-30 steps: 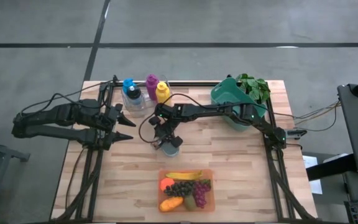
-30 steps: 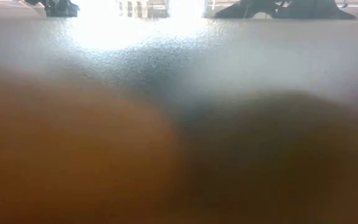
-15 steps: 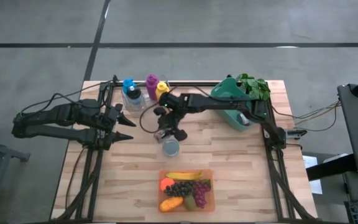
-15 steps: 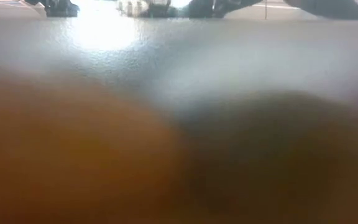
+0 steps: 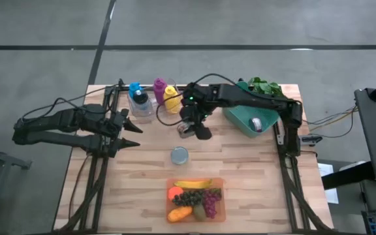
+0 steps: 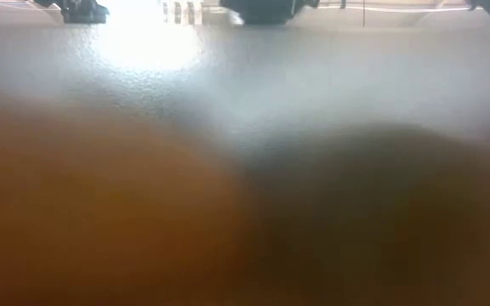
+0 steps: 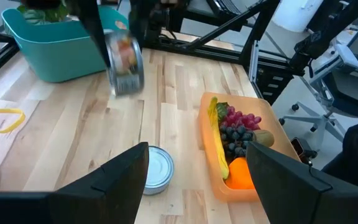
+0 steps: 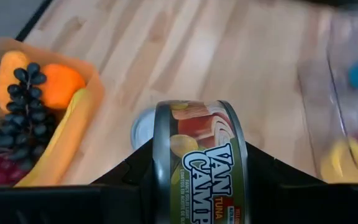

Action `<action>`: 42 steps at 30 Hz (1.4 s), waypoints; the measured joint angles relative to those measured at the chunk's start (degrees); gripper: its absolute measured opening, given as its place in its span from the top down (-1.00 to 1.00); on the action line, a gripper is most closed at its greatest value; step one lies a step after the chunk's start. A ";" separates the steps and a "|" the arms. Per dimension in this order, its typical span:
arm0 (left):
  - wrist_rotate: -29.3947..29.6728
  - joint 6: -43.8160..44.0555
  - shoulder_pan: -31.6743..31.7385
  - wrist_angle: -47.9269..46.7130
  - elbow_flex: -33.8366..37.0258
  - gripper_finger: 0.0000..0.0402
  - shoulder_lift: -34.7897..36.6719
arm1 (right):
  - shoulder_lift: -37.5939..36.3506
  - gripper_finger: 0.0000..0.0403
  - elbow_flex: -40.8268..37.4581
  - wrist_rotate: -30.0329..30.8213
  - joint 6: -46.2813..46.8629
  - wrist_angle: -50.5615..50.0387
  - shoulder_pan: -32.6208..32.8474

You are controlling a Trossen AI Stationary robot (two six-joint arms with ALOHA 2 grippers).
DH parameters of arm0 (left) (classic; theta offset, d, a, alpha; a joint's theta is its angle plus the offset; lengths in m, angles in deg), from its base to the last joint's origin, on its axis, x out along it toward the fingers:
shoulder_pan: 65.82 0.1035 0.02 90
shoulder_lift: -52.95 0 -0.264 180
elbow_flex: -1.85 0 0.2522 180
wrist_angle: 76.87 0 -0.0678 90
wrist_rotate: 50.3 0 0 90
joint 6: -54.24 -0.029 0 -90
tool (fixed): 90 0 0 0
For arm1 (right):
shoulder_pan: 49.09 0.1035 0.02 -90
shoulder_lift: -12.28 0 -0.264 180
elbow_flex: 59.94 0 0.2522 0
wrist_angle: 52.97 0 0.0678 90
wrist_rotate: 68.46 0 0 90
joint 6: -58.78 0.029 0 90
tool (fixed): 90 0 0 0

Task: Pick & Place Food Item
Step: Put the green tuna can into the green bin

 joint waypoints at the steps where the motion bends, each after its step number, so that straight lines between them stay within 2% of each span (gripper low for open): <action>1: 0.00 0.00 0.00 0.00 0.01 -0.37 0.01 | -0.93 0.29 -0.05 0.98 1.22 -1.61 0.00; 7: 0.01 0.00 0.00 0.00 0.02 -0.37 0.02 | -7.53 0.29 -0.63 7.47 10.49 -8.70 -0.06; 15: 0.01 -0.02 0.00 0.00 0.02 -0.37 0.02 | -19.01 0.29 -8.52 15.14 19.42 -7.71 -0.02; 18: 0.01 0.00 0.00 0.00 0.01 -0.37 0.01 | -23.77 0.29 -13.42 16.96 22.51 -5.50 -0.01; 26: 0.00 0.00 -0.01 0.00 0.01 -0.37 0.02 | -38.79 0.29 -30.81 28.33 32.94 3.25 -0.44; 34: 0.01 -0.01 -0.01 0.00 0.02 -0.37 0.01 | -48.72 0.29 -46.72 48.33 50.59 9.42 -0.87; 36: -0.01 0.00 0.00 0.00 0.01 -0.37 0.01 | -50.14 0.29 -50.25 51.77 53.71 10.25 -1.39; 42: 0.00 0.00 -0.01 0.00 0.01 -0.37 0.01 | -52.31 0.29 -58.04 54.14 61.42 12.69 -5.44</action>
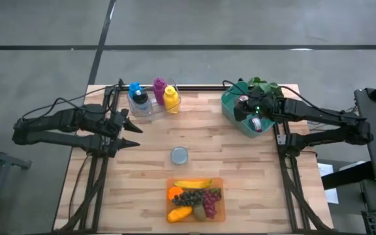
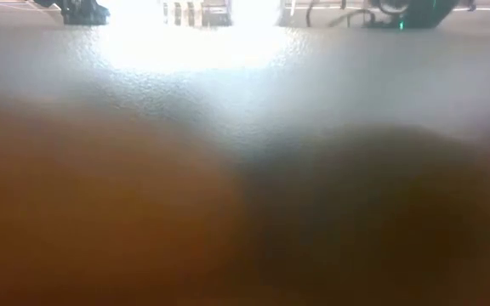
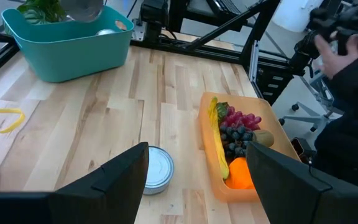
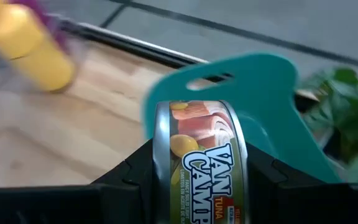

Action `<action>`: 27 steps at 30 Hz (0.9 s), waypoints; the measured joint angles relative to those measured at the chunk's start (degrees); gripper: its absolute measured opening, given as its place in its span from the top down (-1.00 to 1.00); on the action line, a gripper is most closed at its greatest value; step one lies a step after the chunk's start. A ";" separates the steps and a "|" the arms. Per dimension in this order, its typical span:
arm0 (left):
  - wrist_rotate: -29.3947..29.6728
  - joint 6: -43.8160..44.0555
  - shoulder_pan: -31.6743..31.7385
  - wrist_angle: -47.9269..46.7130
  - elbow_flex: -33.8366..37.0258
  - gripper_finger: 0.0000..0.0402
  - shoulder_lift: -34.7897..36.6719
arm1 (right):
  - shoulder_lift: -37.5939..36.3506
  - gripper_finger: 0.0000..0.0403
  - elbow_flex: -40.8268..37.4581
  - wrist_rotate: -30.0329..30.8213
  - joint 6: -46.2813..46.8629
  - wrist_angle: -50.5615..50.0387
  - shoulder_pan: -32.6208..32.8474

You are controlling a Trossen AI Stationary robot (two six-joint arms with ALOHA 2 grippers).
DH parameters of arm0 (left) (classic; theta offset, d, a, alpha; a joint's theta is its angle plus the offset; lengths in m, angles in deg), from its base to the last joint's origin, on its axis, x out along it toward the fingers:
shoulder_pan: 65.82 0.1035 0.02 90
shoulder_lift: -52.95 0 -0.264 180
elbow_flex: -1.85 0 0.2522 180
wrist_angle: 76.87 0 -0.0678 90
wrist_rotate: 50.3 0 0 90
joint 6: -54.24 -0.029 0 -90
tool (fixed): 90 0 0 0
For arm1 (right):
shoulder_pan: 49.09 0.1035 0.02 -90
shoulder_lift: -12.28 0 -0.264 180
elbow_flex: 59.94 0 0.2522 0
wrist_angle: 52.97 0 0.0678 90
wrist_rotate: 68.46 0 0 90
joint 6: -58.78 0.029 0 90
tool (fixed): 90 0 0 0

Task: Pick & Place Food Item
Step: Put the green tuna can into the green bin

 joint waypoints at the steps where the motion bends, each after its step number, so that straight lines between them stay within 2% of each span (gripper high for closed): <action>1: 0.01 0.00 0.00 0.00 0.00 -0.37 0.01 | 0.00 0.29 -0.97 0.17 0.97 0.33 -0.96; 13: -0.01 0.00 0.01 0.00 0.00 -0.37 0.00 | 6.35 0.29 -8.64 1.61 1.61 8.41 -11.21; 27: 0.00 0.00 0.00 0.00 -0.01 -0.37 -0.01 | 18.66 0.29 -11.05 -0.85 4.14 16.19 -12.41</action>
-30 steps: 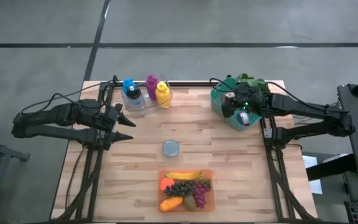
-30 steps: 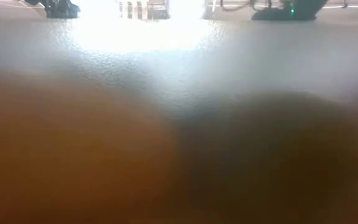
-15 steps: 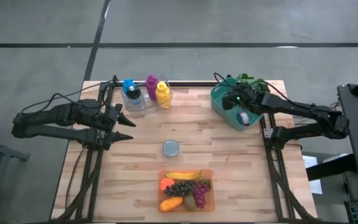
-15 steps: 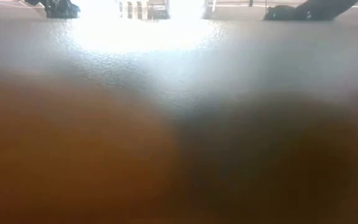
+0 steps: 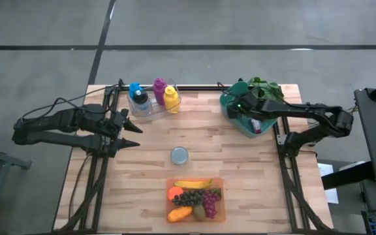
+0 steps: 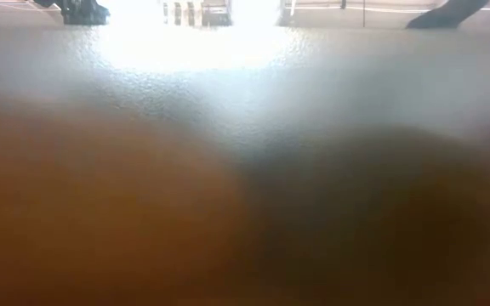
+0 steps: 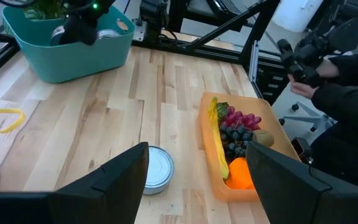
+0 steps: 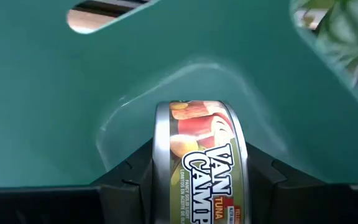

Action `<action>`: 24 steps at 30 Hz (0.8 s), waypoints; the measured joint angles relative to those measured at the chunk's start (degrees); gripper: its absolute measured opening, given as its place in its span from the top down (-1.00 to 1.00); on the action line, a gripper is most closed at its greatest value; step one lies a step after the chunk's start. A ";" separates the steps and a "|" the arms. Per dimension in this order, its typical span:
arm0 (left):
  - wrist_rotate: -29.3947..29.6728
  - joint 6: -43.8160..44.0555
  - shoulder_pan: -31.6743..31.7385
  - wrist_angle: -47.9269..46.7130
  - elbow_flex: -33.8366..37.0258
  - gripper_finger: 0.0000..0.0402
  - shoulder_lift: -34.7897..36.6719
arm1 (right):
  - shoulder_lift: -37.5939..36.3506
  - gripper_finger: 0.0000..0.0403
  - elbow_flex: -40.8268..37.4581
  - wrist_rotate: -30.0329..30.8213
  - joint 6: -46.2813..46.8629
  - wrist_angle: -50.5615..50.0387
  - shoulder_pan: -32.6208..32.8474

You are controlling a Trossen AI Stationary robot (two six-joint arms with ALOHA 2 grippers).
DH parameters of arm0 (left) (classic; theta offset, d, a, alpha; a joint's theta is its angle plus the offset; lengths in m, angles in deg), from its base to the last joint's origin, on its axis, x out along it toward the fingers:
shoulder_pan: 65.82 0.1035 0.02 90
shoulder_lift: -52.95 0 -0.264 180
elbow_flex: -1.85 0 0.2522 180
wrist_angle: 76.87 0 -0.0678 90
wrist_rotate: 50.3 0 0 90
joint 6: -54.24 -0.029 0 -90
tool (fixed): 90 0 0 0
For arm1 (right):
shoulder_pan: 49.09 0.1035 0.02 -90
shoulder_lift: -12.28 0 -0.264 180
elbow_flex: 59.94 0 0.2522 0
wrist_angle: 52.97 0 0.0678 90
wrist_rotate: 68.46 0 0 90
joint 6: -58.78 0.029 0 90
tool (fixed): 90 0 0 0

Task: Pick & Place Food Item
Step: Put the green tuna can into the green bin

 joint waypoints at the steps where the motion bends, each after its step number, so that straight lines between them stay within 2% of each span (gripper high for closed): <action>1: 0.01 -0.02 0.00 0.00 0.02 -0.37 0.02 | 0.51 0.29 0.00 -0.24 1.24 0.11 0.02; 5: 0.01 0.00 -0.01 0.00 0.01 -0.37 0.02 | 1.41 0.25 -0.04 -0.15 2.15 -0.04 -0.03; 9: 0.00 0.00 0.00 0.00 0.02 -0.37 0.00 | 1.00 -0.01 -0.13 0.20 2.48 -0.23 -0.16; 12: 0.00 0.00 0.01 0.00 0.02 -0.37 0.00 | 0.76 -0.13 -0.13 0.60 2.43 -0.32 -0.37; 19: -0.02 0.00 0.00 0.00 0.01 -0.37 0.02 | -0.23 -0.18 -0.15 0.58 2.20 -0.19 -0.57; 24: 0.01 0.00 0.01 0.00 0.02 -0.37 0.02 | -3.66 -0.18 -0.17 0.95 1.55 -0.18 -0.57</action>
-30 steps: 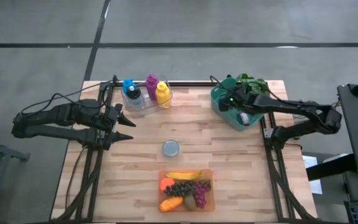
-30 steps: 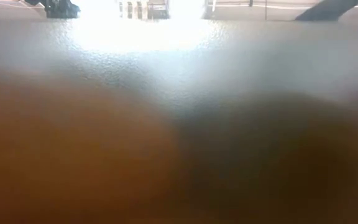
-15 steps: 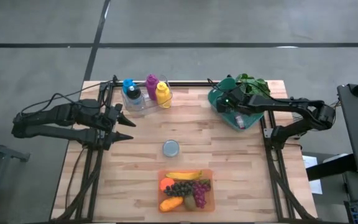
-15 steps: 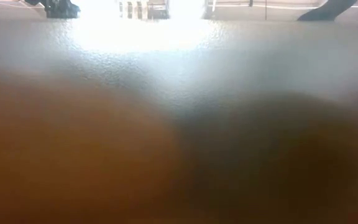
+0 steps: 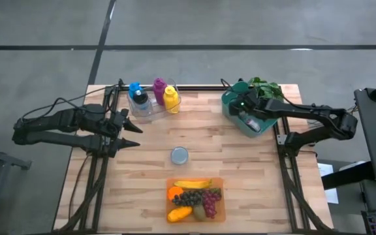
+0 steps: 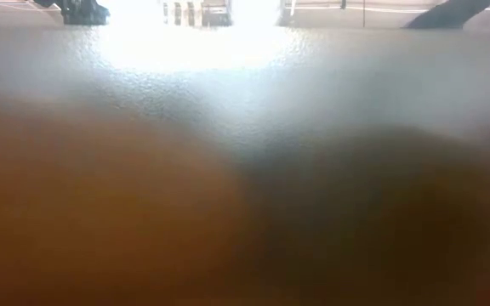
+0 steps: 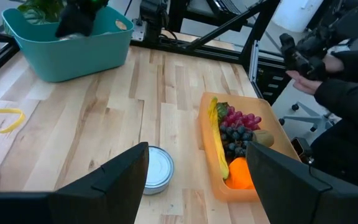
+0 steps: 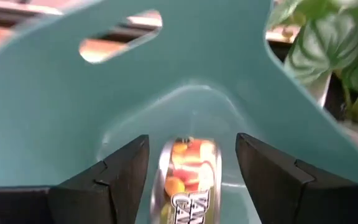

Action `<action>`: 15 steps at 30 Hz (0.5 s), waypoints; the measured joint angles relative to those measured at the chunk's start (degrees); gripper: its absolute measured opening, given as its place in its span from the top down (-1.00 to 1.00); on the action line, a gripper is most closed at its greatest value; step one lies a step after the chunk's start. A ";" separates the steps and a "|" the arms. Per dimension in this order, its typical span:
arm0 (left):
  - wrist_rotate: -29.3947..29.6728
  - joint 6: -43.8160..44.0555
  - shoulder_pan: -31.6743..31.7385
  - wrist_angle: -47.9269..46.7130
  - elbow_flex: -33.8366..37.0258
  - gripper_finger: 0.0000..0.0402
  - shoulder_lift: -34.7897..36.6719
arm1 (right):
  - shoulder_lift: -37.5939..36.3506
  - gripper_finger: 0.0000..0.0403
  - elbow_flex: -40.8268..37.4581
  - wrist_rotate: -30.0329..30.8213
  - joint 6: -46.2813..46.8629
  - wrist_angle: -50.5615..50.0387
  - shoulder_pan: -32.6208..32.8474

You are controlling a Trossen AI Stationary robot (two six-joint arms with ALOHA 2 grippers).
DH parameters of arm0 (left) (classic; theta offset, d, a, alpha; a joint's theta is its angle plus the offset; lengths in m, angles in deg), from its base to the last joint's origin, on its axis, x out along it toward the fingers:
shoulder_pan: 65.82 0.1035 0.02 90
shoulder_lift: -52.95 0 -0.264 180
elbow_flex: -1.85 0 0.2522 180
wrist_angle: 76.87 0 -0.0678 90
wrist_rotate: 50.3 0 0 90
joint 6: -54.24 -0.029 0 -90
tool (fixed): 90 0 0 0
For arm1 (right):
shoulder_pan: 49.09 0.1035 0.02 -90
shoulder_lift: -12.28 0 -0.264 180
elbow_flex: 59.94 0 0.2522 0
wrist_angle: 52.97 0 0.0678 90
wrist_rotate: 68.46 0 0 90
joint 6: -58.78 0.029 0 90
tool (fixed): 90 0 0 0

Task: Pick & Place Food Item
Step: Put the green tuna can into the green bin, then put the green and white tuna can into the green bin

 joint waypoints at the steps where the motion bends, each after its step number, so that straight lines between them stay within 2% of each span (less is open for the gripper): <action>1: -0.01 0.00 0.00 0.00 0.00 -0.37 0.00 | -1.07 -0.18 0.00 0.06 -0.30 0.00 0.00; 8: -0.01 0.00 -0.01 -0.01 -0.01 -0.37 -0.01 | -10.67 -0.19 0.00 1.24 -1.69 0.13 0.07; 15: -0.02 0.00 0.00 0.00 0.00 -0.37 0.00 | -21.20 -0.19 0.00 -6.03 -6.72 3.28 0.95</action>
